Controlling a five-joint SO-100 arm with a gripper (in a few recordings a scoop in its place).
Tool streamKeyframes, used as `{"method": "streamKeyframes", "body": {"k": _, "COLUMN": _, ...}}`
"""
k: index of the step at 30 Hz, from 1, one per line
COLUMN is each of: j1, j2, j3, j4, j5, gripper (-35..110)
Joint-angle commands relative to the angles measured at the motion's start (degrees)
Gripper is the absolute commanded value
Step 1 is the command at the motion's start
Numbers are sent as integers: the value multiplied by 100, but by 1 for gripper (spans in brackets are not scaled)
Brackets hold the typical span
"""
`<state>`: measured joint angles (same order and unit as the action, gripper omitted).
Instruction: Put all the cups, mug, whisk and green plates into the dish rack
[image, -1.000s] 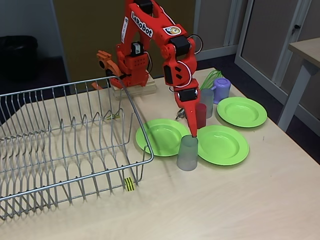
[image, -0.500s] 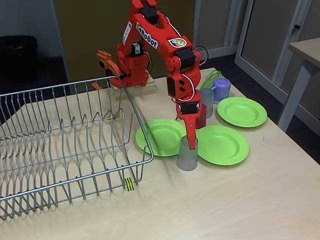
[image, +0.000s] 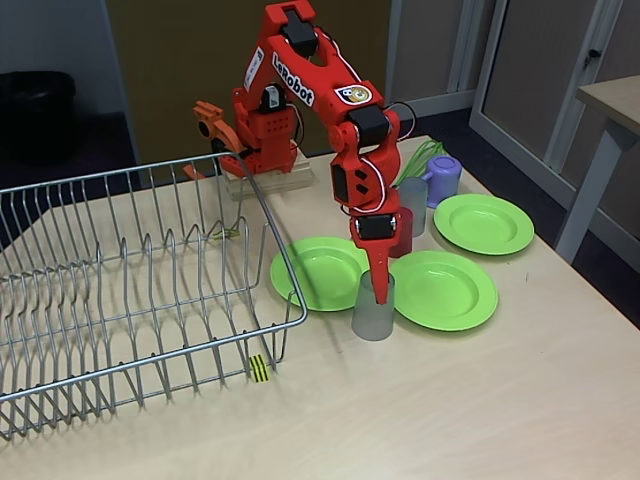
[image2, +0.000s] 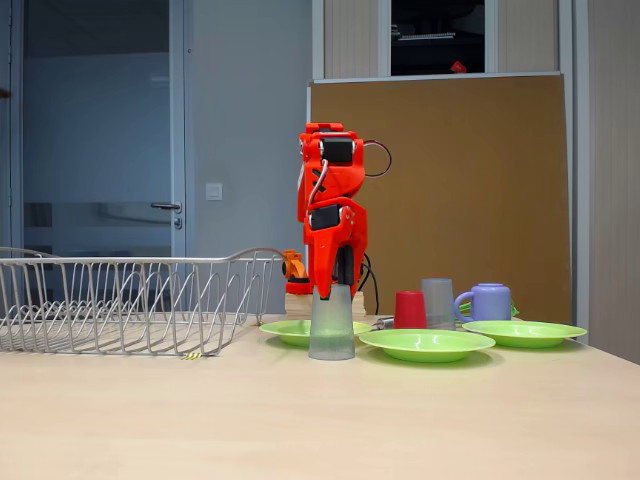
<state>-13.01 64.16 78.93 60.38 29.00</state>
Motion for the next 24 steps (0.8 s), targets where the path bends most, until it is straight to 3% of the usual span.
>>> {"method": "streamKeyframes", "body": {"k": 1, "j1": 26, "j2": -18, "j3": -132, "j4": 105, "j5": -44, "gripper": 7}}
{"method": "streamKeyframes", "body": {"k": 9, "j1": -141, "j2": -202, "j3": -1521, "j4": 1134, "j5": -853, "gripper": 3}}
{"method": "streamKeyframes", "body": {"k": 17, "j1": -404, "j2": -1354, "j3": -5291, "j4": 3041, "j5": -2452, "gripper": 0}}
{"method": "streamKeyframes", "body": {"k": 24, "j1": -220, "j2": -914, "j3": -5370, "j4": 3305, "j5": -3059, "gripper": 0}}
